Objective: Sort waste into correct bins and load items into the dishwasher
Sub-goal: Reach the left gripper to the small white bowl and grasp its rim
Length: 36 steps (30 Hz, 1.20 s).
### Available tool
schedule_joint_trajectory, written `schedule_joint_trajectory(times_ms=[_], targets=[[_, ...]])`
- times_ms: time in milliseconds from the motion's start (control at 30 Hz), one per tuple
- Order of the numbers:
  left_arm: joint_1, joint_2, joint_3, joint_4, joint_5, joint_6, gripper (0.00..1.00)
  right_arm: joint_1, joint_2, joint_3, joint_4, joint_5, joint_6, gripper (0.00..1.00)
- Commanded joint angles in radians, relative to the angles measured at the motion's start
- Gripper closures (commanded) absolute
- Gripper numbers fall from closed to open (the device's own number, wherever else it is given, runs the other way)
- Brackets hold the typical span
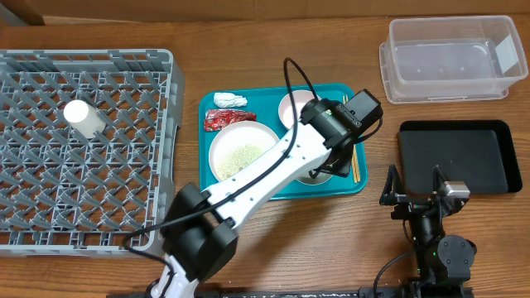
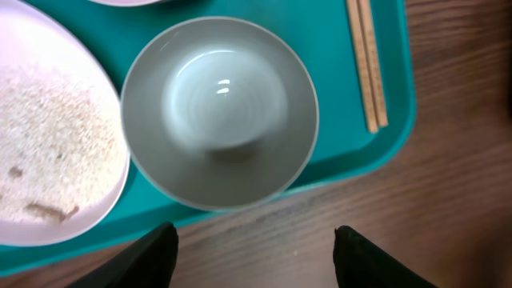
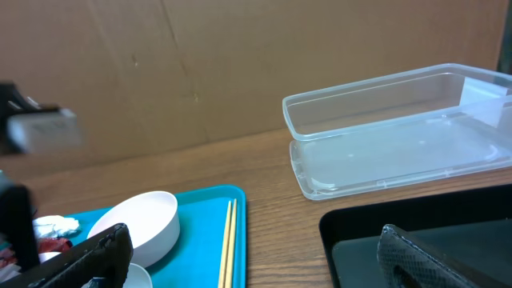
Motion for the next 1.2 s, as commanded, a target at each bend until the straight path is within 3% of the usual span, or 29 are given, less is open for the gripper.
schedule_joint_trajectory(times_ms=[0, 133, 467, 567, 833, 1167], targets=[[0.002, 0.072, -0.009, 0.026, -0.012, -0.024, 0.39, 0.005, -0.011, -0.01, 0.006, 0.007, -0.007, 0.0], [-0.003, 0.126, -0.009, 0.066, 0.001, -0.024, 0.44, 0.005, -0.011, -0.01, 0.006, 0.007, -0.007, 0.0], [-0.008, 0.138, -0.008, 0.132, 0.079, -0.023, 0.45, 0.005, -0.011, -0.01, 0.006, 0.007, -0.007, 0.0], [-0.019, 0.138, -0.009, 0.144, 0.105, -0.024, 0.53, 0.005, -0.011, -0.01, 0.006, 0.007, -0.007, 0.0], [-0.077, 0.159, -0.009, 0.125, -0.075, -0.114, 0.53, 0.005, -0.011, -0.01, 0.006, 0.007, -0.007, 0.0], [-0.077, 0.23, -0.009, 0.124, -0.096, -0.119, 0.58, 0.005, -0.011, -0.01, 0.006, 0.007, -0.007, 0.0]])
